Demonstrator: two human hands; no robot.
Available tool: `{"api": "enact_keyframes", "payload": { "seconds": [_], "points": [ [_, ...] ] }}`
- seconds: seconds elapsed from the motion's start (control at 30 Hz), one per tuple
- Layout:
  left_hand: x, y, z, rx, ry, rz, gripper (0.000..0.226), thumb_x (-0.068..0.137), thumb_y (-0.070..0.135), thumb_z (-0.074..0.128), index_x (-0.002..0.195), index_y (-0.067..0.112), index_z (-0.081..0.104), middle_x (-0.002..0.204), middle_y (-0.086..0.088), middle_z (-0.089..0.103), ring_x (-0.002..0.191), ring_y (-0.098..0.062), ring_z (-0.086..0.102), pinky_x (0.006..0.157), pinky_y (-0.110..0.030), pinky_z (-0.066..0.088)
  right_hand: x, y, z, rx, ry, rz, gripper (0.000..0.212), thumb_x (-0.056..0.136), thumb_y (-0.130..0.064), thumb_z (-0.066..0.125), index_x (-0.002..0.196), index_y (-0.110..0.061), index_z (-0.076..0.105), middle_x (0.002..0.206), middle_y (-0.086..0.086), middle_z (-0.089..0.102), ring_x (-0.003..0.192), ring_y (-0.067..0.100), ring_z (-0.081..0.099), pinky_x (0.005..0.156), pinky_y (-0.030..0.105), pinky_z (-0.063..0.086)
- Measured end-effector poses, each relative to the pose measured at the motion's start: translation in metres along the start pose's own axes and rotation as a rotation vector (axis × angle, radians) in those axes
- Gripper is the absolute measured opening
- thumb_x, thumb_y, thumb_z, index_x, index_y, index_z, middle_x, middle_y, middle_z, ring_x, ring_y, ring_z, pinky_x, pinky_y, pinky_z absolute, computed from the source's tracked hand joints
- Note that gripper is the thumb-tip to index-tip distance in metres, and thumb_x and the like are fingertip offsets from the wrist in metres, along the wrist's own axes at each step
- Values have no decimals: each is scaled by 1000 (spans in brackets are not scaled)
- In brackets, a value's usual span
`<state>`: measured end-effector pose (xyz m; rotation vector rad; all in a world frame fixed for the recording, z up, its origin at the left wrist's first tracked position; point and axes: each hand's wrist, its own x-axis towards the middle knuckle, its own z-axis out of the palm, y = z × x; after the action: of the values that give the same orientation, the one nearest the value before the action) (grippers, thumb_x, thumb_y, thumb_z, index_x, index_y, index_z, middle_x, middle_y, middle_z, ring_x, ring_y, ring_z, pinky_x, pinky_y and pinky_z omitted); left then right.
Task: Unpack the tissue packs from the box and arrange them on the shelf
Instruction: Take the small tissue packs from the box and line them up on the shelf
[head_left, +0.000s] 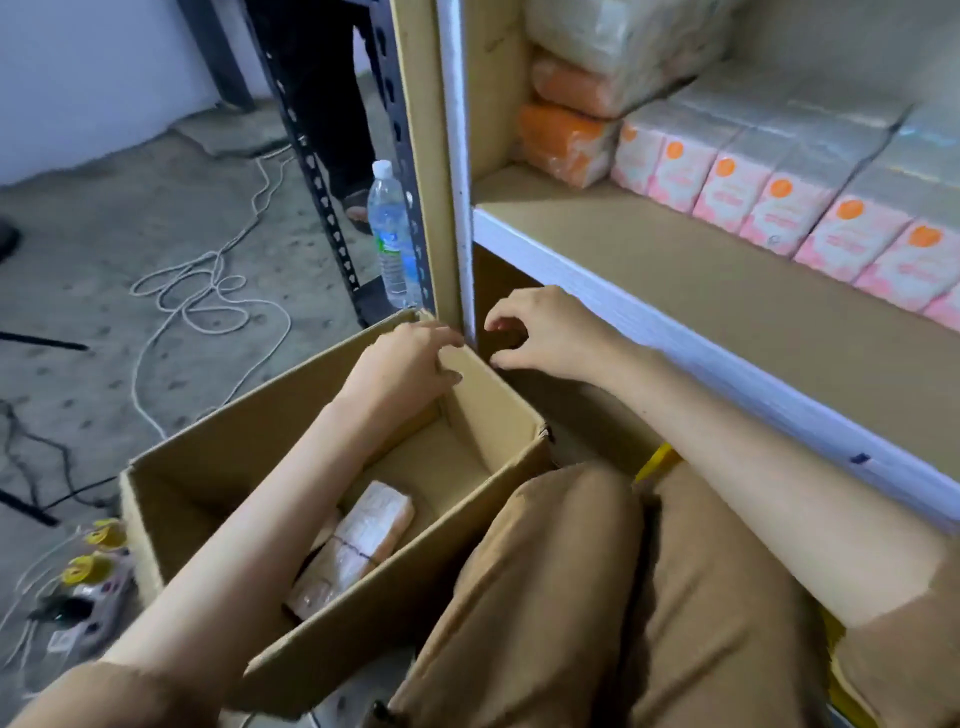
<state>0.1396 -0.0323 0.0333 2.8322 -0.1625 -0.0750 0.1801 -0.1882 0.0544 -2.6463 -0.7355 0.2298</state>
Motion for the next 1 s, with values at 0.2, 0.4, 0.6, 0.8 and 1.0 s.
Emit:
{"api": "enact_keyframes", "payload": {
  "seconds": [0.2, 0.4, 0.6, 0.8, 1.0],
  "points": [
    [-41, -77, 41, 41, -184, -256, 37, 87, 19, 59, 124, 23, 58, 130, 1, 58, 113, -25, 59, 88, -34, 50, 33, -26, 74, 22, -250, -45, 40, 87, -20, 64, 125, -12, 57, 128, 7, 60, 115, 20, 56, 89, 25, 44],
    [-52, -160, 98, 84, -372, -440, 38, 88, 16, 53, 126, 23, 57, 130, 0, 55, 118, -25, 55, 88, -33, 49, 80, -38, 153, -85, -495, -62, 41, 88, -19, 61, 128, -10, 54, 131, 9, 55, 118, 24, 54, 95, 32, 46],
    [-49, -219, 147, 123, -558, -611, 53, 85, 27, 64, 132, 10, 47, 134, -10, 51, 124, -29, 51, 96, -37, 47, 126, -45, 237, -229, -728, -142, 41, 87, -14, 61, 127, -6, 53, 126, 12, 57, 114, 28, 56, 91, 36, 49],
    [-28, -231, 183, 235, -694, -673, 62, 81, 46, 65, 129, 10, 50, 130, -7, 57, 121, -24, 55, 94, -32, 47, 154, -37, 310, -310, -871, -229, 44, 82, -14, 66, 122, -2, 55, 124, 14, 56, 112, 30, 57, 91, 38, 53],
    [-15, -232, 214, 395, -873, -653, 92, 78, 52, 66, 143, 0, 25, 144, -11, 41, 134, -23, 42, 104, -26, 41, 155, -31, 366, -386, -964, -368, 52, 80, -11, 68, 128, -1, 50, 133, 16, 48, 124, 32, 48, 97, 38, 46]
  ]
}}
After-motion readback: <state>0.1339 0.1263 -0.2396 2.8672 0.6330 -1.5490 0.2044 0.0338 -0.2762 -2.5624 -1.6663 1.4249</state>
